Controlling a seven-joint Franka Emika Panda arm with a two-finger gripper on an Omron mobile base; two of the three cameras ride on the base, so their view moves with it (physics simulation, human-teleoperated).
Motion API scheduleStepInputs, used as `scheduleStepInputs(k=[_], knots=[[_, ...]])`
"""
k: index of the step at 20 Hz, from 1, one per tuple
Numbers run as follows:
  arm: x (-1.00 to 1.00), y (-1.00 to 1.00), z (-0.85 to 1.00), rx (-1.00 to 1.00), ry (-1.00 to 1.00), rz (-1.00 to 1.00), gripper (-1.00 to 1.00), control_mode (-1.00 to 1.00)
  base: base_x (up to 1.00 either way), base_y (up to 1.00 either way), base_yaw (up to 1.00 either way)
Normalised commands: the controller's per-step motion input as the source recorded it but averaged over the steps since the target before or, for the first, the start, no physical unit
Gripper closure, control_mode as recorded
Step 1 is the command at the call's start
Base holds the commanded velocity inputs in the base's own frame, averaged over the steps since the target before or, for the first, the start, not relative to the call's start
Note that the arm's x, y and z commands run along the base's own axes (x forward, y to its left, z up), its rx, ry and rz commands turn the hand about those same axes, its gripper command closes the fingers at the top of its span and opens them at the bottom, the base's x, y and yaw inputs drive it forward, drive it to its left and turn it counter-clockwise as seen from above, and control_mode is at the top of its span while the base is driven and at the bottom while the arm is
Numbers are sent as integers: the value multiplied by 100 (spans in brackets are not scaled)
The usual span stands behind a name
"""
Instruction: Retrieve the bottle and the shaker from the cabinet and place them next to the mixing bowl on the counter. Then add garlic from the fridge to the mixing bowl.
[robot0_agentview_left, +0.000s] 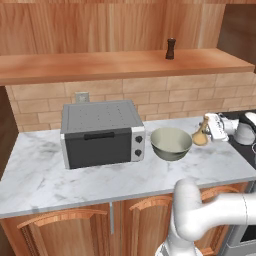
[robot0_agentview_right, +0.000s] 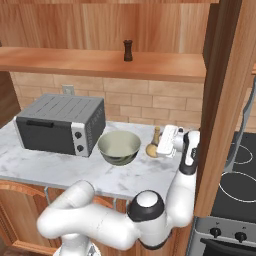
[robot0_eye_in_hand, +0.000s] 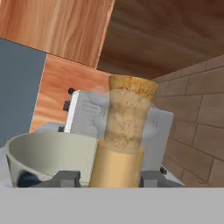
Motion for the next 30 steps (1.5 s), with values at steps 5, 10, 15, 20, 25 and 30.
scheduleStepInputs(k=[5, 10, 15, 20, 25, 30], knots=[[37, -3, -31, 0, -13, 2, 100, -100, 0, 0, 0], [32, -20, -27, 0, -5, 2, 100, -100, 0, 0, 0], [35, -16, -29, 0, 0, 2, 100, -100, 0, 0, 0], [34, -15, -48, 0, 0, 2, 100, -100, 0, 0, 0], [10, -3, -47, -3, 0, 0, -100, -100, 0, 0, 0], [0, 0, -10, -1, -5, 0, -100, -100, 0, 0, 0]])
